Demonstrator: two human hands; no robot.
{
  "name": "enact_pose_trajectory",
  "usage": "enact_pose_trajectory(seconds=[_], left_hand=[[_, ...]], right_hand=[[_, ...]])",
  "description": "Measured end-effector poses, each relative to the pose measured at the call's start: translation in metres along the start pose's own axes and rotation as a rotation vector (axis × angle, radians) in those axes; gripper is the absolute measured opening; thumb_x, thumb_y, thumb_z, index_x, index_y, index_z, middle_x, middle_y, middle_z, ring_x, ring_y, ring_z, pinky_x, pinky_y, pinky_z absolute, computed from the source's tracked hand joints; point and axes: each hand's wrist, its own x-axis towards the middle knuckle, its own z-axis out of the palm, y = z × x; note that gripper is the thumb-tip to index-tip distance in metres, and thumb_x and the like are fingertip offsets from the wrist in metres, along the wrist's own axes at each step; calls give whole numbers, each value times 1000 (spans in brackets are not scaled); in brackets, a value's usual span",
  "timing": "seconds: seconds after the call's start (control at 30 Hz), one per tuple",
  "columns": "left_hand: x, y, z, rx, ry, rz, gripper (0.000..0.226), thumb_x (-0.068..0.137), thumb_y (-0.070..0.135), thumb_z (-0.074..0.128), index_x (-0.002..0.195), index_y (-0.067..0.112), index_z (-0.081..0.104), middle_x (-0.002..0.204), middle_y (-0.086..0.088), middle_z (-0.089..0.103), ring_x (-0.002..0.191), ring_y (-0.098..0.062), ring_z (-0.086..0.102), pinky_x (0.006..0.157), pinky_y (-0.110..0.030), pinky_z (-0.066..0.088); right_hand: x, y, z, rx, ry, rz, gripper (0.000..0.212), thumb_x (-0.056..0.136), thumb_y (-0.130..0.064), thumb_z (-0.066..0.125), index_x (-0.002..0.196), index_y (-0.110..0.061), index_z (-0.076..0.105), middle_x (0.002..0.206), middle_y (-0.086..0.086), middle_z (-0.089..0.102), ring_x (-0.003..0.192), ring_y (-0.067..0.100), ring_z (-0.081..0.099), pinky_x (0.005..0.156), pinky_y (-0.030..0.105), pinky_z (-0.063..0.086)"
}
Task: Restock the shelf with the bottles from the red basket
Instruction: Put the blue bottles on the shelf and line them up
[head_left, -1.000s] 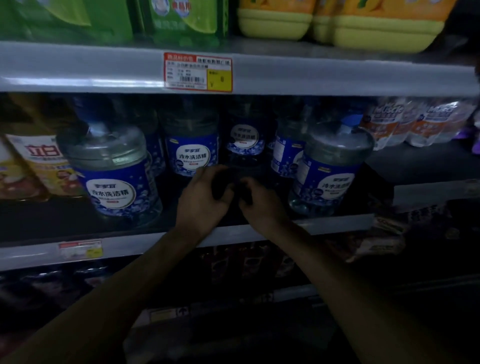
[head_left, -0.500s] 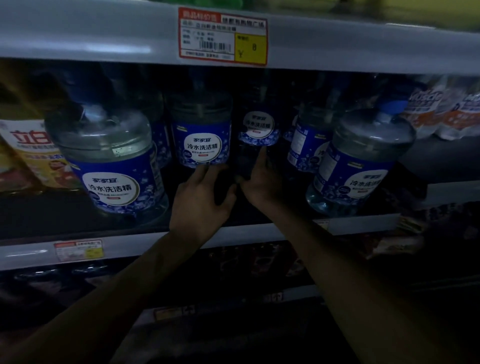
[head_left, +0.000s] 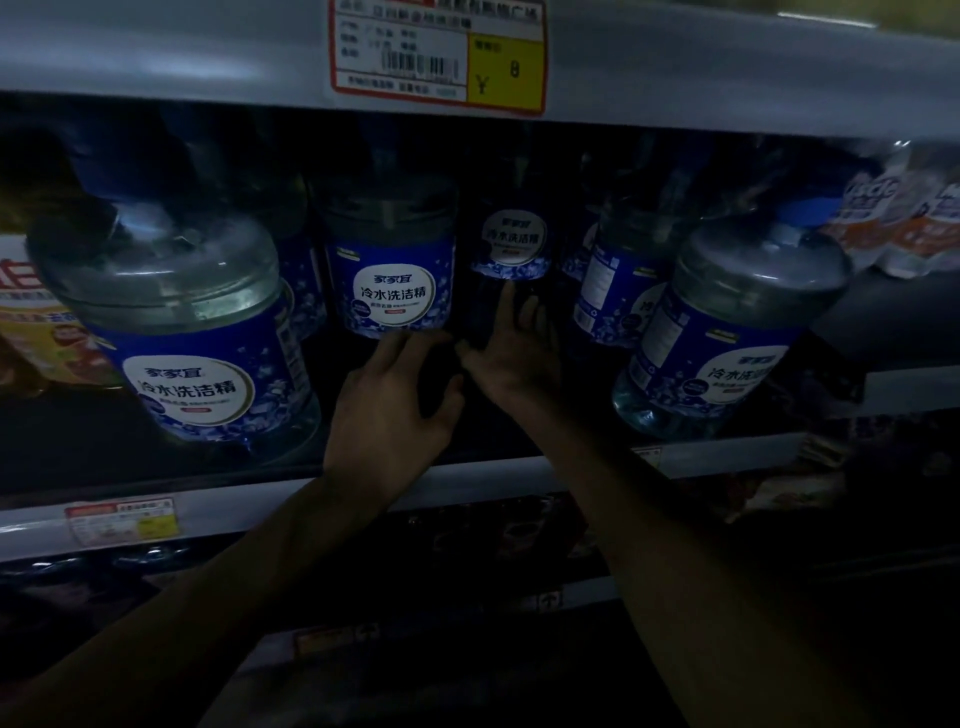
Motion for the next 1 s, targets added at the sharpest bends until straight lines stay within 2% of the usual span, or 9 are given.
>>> enact_pose_trajectory(seconds=[0.17, 0.43, 0.7, 1.0], left_hand=[[-1, 2, -1, 15, -3, 7, 47, 90, 40, 57, 135, 26, 59, 132, 2, 58, 112, -22, 61, 90, -43, 54], [-2, 2, -2, 30, -31, -16, 55, 89, 48, 49, 138, 25, 58, 134, -1, 59, 113, -25, 62, 91, -44, 54], [0, 3, 0, 63, -33, -19, 51, 89, 44, 53, 137, 25, 58, 132, 1, 59, 114, -24, 62, 92, -45, 53], [-1, 6, -4, 50, -39, -42, 52, 90, 46, 55, 138, 28, 57, 135, 4, 58, 118, -22, 60, 94, -48, 53]], right_hand=[[0, 0, -1, 98, 7, 33, 110, 91, -56, 58, 160, -10, -15, 169, 16, -9, 157, 28, -6, 127, 40, 0], [5, 0, -5, 86, -23, 48, 110, 91, -59, 56, 160, -7, -12, 169, 17, -10, 157, 27, -6, 127, 37, 1], [-7, 5, 3, -103, -12, -72, 78, 104, -56, 31, 163, -19, -4, 169, 15, -14, 156, 35, -8, 127, 47, 0], [-7, 4, 0, -124, -8, -72, 72, 103, -57, 30, 163, -31, 0, 169, 13, -14, 156, 34, -7, 126, 48, 1]])
